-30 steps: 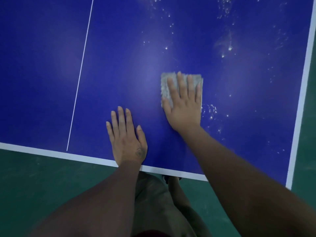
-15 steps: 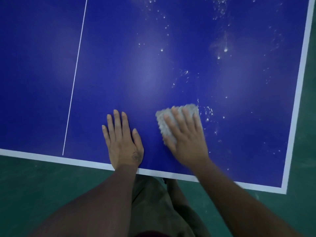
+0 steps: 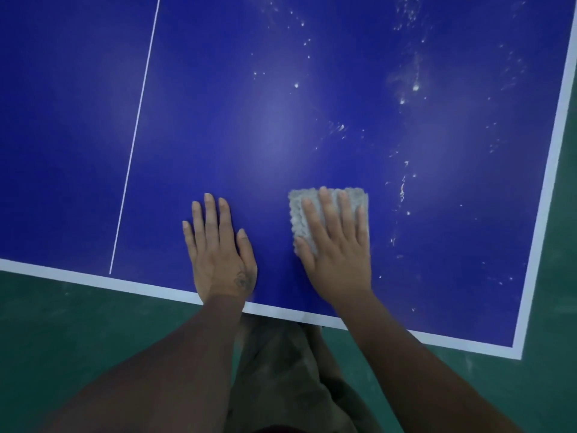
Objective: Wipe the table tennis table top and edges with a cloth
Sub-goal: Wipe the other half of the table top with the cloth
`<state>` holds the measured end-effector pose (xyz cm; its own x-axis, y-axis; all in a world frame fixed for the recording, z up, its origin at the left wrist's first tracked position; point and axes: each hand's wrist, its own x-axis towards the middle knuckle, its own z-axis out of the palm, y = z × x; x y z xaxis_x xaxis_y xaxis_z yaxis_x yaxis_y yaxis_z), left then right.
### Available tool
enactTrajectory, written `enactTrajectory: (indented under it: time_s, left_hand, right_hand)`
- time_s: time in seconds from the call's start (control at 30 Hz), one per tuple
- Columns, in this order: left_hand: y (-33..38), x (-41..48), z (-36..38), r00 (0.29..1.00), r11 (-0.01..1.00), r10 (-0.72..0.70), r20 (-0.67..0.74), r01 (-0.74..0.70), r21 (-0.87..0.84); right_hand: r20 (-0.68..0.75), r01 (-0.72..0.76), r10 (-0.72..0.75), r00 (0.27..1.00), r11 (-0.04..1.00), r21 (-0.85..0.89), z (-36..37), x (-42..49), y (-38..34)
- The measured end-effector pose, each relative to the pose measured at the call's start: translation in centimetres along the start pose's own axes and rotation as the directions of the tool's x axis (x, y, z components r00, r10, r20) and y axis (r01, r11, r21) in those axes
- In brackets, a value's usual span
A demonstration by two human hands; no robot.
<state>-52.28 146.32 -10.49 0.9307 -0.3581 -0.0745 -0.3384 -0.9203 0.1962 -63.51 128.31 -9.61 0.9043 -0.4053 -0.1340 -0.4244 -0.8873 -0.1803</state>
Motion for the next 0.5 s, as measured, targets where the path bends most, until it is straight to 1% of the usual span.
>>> enactTrajectory:
  time_s: [0.07,0.13,0.2,0.23,0.27,0.37,0.4,0.5]
  left_hand:
    - [0.0,0.0,0.0,1.0,1.0,-0.003,0.0,0.003,0.007]
    - [0.0,0.0,-0.1,1.0,1.0,0.001,-0.001,-0.001,0.012]
    - [0.0,0.0,-0.1,1.0,1.0,0.004,0.0,-0.004,0.005]
    - [0.0,0.0,-0.1,1.0,1.0,0.003,0.002,-0.003,0.003]
    - [0.0,0.0,-0.1,1.0,1.0,0.001,0.001,-0.001,0.004]
    - [-0.1,0.0,0.0,1.0,1.0,0.008,-0.008,-0.008,0.006]
    - [-0.1,0.0,0.0,1.0,1.0,0.012,-0.009,-0.012,0.008]
    - [0.0,0.0,-0.1,1.0,1.0,0.007,-0.012,-0.007,0.004]
  right_hand:
    - [-0.012,-0.059,0.059,0.998,0.998,-0.026,-0.2,-1.6,2.6]
    - [-0.023,-0.164,0.163,0.986,0.985,-0.046,-0.4,-2.0,3.7]
    - [-0.036,-0.251,0.249,0.968,0.966,-0.056,-0.4,-1.1,2.4]
    - [-0.042,-0.256,0.254,0.966,0.966,-0.047,-0.3,-0.2,1.1]
    - [-0.048,-0.223,0.222,0.974,0.974,-0.033,-0.2,1.0,-0.6]
    - [-0.056,-0.042,0.043,0.998,0.999,0.012,0.2,5.6,-4.7]
    - [-0.058,-0.004,0.005,0.998,1.0,0.021,0.3,7.1,-5.5]
    - [-0.063,0.038,-0.036,0.997,0.999,0.03,0.1,9.9,-4.9]
